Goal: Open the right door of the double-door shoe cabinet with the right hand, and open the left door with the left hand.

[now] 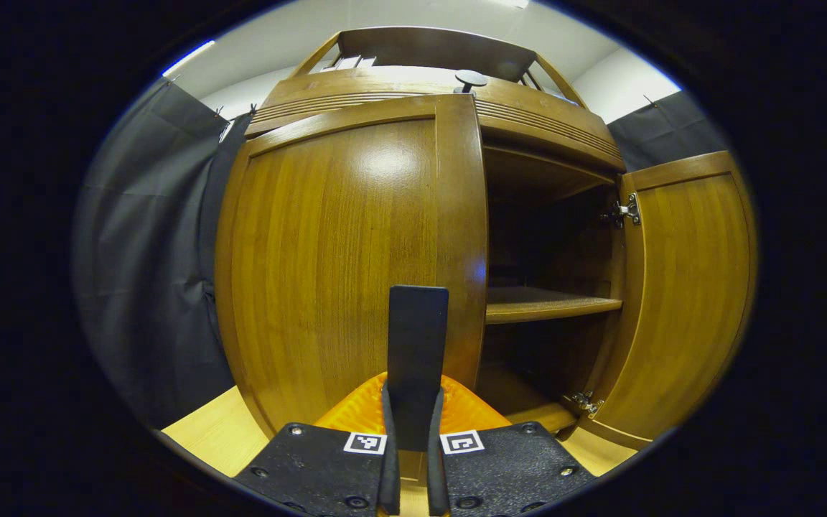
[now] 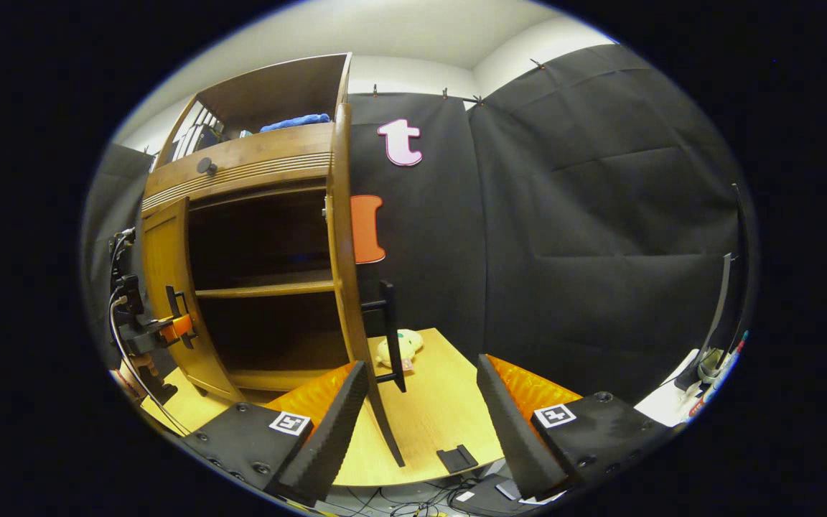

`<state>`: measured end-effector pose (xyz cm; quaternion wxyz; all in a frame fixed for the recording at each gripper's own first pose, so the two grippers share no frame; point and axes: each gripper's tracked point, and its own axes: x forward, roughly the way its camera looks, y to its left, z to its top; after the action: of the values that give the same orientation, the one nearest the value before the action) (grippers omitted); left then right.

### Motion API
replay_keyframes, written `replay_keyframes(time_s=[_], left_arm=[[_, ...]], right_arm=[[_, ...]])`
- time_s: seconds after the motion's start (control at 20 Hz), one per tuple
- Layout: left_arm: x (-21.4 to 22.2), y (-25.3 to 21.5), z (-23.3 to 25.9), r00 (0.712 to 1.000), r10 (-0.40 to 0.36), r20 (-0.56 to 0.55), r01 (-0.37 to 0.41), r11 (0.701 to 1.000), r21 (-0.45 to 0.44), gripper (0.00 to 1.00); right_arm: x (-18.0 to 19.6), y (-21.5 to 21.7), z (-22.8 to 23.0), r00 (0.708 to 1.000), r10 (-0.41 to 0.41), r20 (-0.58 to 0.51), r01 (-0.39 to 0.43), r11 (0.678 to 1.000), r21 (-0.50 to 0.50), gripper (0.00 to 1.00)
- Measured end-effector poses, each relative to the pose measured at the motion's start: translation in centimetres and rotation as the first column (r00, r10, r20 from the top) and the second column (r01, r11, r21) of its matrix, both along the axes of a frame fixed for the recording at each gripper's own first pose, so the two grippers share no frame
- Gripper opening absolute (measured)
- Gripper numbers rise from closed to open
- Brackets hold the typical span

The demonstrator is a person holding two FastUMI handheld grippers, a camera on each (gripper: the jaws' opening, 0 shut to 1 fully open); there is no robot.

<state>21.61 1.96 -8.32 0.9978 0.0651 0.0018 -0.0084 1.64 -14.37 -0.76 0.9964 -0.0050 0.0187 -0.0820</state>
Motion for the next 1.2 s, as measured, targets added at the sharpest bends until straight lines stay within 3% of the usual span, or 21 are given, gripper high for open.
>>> replay_keyframes(time_s=[0.2,0.8,1.2], left_arm=[[-1.9,0.7,0.3,1.0,0.005,0.006,-0.005,1.0,0.005,0.14],[-8.3,5.2,1.3,1.0,0.024,0.009,-0.024,1.0,-0.017,0.14],[-11.6,9.1,1.9,1.0,0.02,0.003,-0.02,1.0,-0.017,0.08]], right_arm=[[-0.4,1.5,-0.1,1.0,0.021,0.0,-0.021,1.0,-0.007,0.89],[-0.3,7.1,-0.1,0.994,0.106,0.002,-0.106,0.994,-0.038,0.89],[0.5,12.1,-0.6,0.985,0.171,-0.011,-0.171,0.984,-0.055,0.89]])
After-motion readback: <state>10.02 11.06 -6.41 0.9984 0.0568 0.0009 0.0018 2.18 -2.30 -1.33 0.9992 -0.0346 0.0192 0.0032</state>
